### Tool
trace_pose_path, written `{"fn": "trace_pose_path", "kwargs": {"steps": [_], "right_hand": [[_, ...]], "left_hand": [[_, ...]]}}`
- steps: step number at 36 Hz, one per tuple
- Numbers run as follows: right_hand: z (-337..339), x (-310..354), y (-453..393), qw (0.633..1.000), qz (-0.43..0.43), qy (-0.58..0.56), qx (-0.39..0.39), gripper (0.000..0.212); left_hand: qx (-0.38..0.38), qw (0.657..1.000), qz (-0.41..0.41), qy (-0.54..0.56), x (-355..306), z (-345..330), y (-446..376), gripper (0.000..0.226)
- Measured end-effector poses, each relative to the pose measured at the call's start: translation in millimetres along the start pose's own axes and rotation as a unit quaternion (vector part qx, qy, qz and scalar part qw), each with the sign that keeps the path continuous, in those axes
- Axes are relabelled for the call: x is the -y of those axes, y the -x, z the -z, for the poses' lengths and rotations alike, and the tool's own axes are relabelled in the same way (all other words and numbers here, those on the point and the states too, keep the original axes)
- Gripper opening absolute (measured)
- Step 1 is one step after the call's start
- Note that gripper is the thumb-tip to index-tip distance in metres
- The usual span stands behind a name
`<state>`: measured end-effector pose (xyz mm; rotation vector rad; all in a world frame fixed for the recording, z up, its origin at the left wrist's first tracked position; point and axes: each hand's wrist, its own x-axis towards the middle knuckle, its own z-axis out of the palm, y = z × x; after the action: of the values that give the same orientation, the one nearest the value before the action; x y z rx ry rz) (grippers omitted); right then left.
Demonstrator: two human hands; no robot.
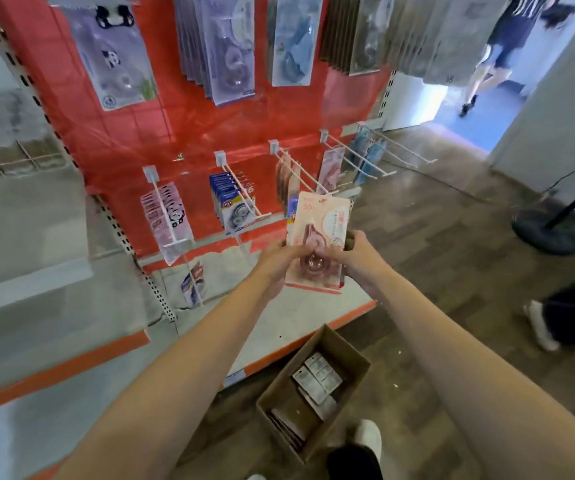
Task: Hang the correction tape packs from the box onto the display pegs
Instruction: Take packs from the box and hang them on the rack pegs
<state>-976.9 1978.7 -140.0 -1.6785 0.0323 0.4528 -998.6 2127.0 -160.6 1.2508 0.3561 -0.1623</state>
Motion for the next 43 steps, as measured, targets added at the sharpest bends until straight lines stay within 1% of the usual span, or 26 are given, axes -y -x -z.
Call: {"fn": "trace_pose_path", "kwargs": {"steps": [3,5,7,8,9,11,14,15,17,19,21,22,24,25,28,30,33,35,38,41,43], "right_hand": [[21,0,-13,1.000,-0.005,0.001,0.012,0.068],[34,2,-22,1.000,0.006,0.010,0.020,0.061],[47,6,-35,0.999,0.025,0.023,0.027,0.069],[55,9,-44,0.999,0.031,0.022,0.031,0.074],[62,12,-54,0.998,0.037,0.016,0.038,0.075],[73,27,-66,0.997,0.047,0.006,0.056,0.062],[87,54,-85,0.995,0.066,0.014,0.070,0.040],[91,61,-93,0.993,0.078,0.021,0.081,0.031],[95,76,-102,0.988,0.103,0.034,0.106,0.020],[97,88,-108,0.985,0.123,0.045,0.114,0.022],[95,99,-116,0.981,0.138,0.058,0.123,0.021],[93,104,-119,0.979,0.145,0.066,0.130,0.019],[87,112,-129,0.977,0.149,0.072,0.136,0.034],[83,115,-133,0.977,0.148,0.070,0.135,0.036],[73,123,-137,0.977,0.150,0.069,0.134,0.041],[68,126,-138,0.974,0.154,0.073,0.147,0.040],[67,125,-141,0.971,0.145,0.084,0.171,0.045],[69,124,-139,0.969,0.142,0.090,0.183,0.049],[76,121,-142,0.969,0.138,0.099,0.180,0.049],[87,121,-144,0.971,0.132,0.095,0.174,0.044],[98,119,-147,0.974,0.129,0.102,0.157,0.044]], "left_hand": [[-0.003,1.000,0.004,0.012,-3,-18,-13,0.043],[-0.006,1.000,-0.011,0.018,-6,-31,-22,0.035],[-0.010,0.999,-0.025,0.036,-13,-46,-29,0.021],[-0.011,0.998,-0.030,0.049,-18,-53,-33,0.023],[-0.022,0.997,-0.038,0.057,-22,-58,-40,0.027],[-0.042,0.996,-0.056,0.052,-33,-67,-48,0.029],[-0.082,0.992,-0.089,0.043,-49,-77,-63,0.011],[-0.096,0.990,-0.100,0.039,-54,-80,-68,0.009],[-0.134,0.983,-0.119,0.031,-63,-83,-77,0.016],[-0.181,0.973,-0.143,0.030,-70,-80,-87,0.017],[-0.222,0.961,-0.159,0.034,-77,-78,-87,0.009],[-0.241,0.955,-0.167,0.033,-81,-77,-85,0.009],[-0.285,0.941,-0.183,0.025,-87,-73,-79,0.016],[-0.310,0.932,-0.186,0.026,-89,-69,-77,0.019],[-0.357,0.914,-0.186,0.053,-93,-57,-69,0.024],[-0.380,0.904,-0.184,0.065,-94,-50,-64,0.021],[-0.393,0.897,-0.184,0.078,-94,-41,-59,0.024],[-0.396,0.899,-0.171,0.075,-93,-41,-60,0.025],[-0.391,0.898,-0.176,0.097,-92,-50,-63,0.005],[-0.391,0.901,-0.170,0.085,-89,-59,-69,0.006],[-0.387,0.904,-0.165,0.069,-85,-65,-75,0.005]]}}
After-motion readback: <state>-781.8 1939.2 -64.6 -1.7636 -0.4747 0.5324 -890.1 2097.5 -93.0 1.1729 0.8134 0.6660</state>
